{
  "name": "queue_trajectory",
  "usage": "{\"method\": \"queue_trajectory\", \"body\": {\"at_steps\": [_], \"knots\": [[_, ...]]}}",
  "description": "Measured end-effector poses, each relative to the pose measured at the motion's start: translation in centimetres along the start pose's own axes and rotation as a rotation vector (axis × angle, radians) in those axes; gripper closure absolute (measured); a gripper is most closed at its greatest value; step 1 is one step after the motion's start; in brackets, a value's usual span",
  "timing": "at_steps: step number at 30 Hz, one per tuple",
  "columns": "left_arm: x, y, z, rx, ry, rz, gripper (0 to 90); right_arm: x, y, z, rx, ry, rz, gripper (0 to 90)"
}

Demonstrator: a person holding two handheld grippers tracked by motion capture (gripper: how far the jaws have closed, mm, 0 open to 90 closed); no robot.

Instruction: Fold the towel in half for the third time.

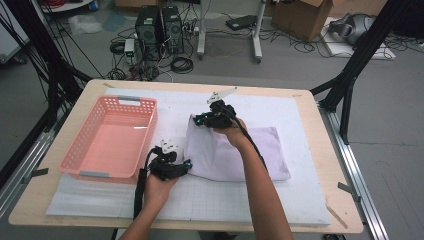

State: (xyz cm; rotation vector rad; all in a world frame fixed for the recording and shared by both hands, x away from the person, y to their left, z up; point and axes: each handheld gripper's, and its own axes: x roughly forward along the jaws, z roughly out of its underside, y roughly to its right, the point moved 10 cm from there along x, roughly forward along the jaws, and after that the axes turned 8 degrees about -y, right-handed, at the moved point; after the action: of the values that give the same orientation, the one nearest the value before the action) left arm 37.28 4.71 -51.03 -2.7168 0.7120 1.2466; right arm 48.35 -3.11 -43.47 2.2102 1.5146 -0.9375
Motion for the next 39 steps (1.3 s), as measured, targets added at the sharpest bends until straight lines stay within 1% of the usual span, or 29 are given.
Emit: {"method": "queue_trajectory", "body": {"at_steps": [1, 2, 3, 4, 5, 6, 7, 8, 9, 12, 14, 16, 17, 18, 19, 21, 22, 25, 26, 29, 30, 31, 32, 33, 34, 35, 36, 39], "knots": [[0.0, 0.2, 0.0, 0.006, 0.005, -0.005, 53.8, 0.0, 0.0, 0.0, 0.000, -0.002, 0.003, 85.2], [0.0, 0.3, 0.0, 0.025, 0.016, -0.006, 54.2, 0.0, 0.0, 0.0, 0.000, 0.000, 0.004, 85.2], [0.1, 0.7, 0.1, 0.023, 0.024, 0.024, 63.1, 0.1, 0.0, 0.0, -0.004, 0.000, 0.004, 85.2], [0.1, 0.7, 0.1, 0.023, 0.024, 0.024, 66.9, 0.1, -0.1, 0.0, 0.001, 0.000, -0.001, 85.2], [0.1, 0.8, 0.1, 0.010, 0.034, 0.029, 68.1, 0.1, -0.1, 0.0, -0.003, -0.002, 0.001, 85.1], [0.1, 0.8, 0.1, 0.010, 0.034, 0.029, 70.8, 0.1, -0.1, 0.0, -0.004, -0.002, 0.002, 85.2], [0.1, 0.8, 0.1, -0.008, 0.033, 0.053, 73.1, 0.1, -0.1, 0.0, 0.000, 0.001, 0.002, 85.2], [0.1, 0.9, 0.1, -0.016, 0.035, 0.063, 75.2, 0.1, -0.1, 0.0, -0.002, 0.002, 0.002, 85.1], [0.1, 0.9, 0.1, -0.018, 0.035, 0.064, 77.3, 0.0, -0.2, 0.1, 0.005, -0.002, 0.000, 85.2], [0.0, 0.9, 0.1, -0.027, 0.035, 0.065, 79.8, -0.1, -0.3, 0.1, 0.004, -0.003, 0.000, 85.1], [-0.2, 0.8, 0.0, -0.051, 0.036, 0.081, 80.9, -0.2, -0.2, 0.0, -0.002, 0.001, 0.001, 85.1], [-0.5, 0.9, 0.0, -0.079, 0.040, 0.122, 81.1, -0.4, -0.2, 0.0, -0.002, 0.004, 0.003, 85.1], [-0.8, 1.1, -0.2, -0.092, 0.056, 0.143, 81.1, -0.5, -0.2, 0.1, 0.002, 0.003, 0.003, 85.1], [-1.1, 1.4, -0.3, -0.098, 0.061, 0.159, 81.1, -0.7, -0.1, 0.0, -0.001, 0.010, 0.006, 85.1], [-1.5, 1.8, -0.5, -0.112, 0.073, 0.195, 81.1, -0.9, 0.0, 0.0, 0.005, 0.015, 0.006, 85.1], [-2.1, 2.4, -1.0, -0.121, 0.093, 0.228, 81.1, -1.3, 0.2, 0.1, 0.005, 0.027, 0.011, 85.0], [-2.4, 2.7, -1.2, -0.123, 0.101, 0.238, 81.0, -1.6, 0.3, 0.2, 0.013, 0.030, 0.013, 85.0], [-3.2, 3.8, -2.2, -0.120, 0.124, 0.282, 81.0, -2.4, 0.8, 0.3, 0.022, 0.046, 0.023, 84.9], [-3.5, 4.5, -2.7, -0.114, 0.129, 0.301, 81.0, -2.7, 0.8, 0.3, 0.028, 0.053, 0.026, 84.9], [-3.9, 5.9, -3.6, -0.087, 0.142, 0.326, 80.9, -3.6, 1.2, 0.6, 0.035, 0.063, 0.032, 84.8], [-3.9, 5.9, -3.6, -0.087, 0.142, 0.326, 80.9, -3.9, 1.3, 0.8, 0.037, 0.065, 0.034, 84.9], [-4.0, 7.0, -4.2, -0.070, 0.145, 0.346, 80.9, -4.3, 1.5, 0.9, 0.035, 0.075, 0.039, 84.9], [-4.0, 7.3, -4.4, -0.064, 0.145, 0.349, 80.9, -4.7, 1.6, 1.0, 0.042, 0.081, 0.039, 84.9], [-4.0, 7.3, -4.4, -0.064, 0.145, 0.349, 80.9, -4.9, 1.7, 1.2, 0.044, 0.082, 0.044, 84.9], [-3.8, 8.2, -4.9, -0.055, 0.145, 0.361, 80.9, -5.4, 2.0, 1.4, 0.050, 0.086, 0.049, 84.9], [-3.7, 8.6, -5.2, -0.056, 0.148, 0.370, 80.9, -5.7, 2.0, 1.5, 0.056, 0.092, 0.047, 84.9], [-3.7, 8.6, -5.2, -0.056, 0.148, 0.370, 80.9, -6.1, 2.2, 1.7, 0.058, 0.095, 0.054, 84.8], [-3.2, 10.6, -6.2, -0.025, 0.140, 0.391, 80.8, -7.2, 2.9, 2.4, 0.062, 0.103, 0.072, 84.8]]}}
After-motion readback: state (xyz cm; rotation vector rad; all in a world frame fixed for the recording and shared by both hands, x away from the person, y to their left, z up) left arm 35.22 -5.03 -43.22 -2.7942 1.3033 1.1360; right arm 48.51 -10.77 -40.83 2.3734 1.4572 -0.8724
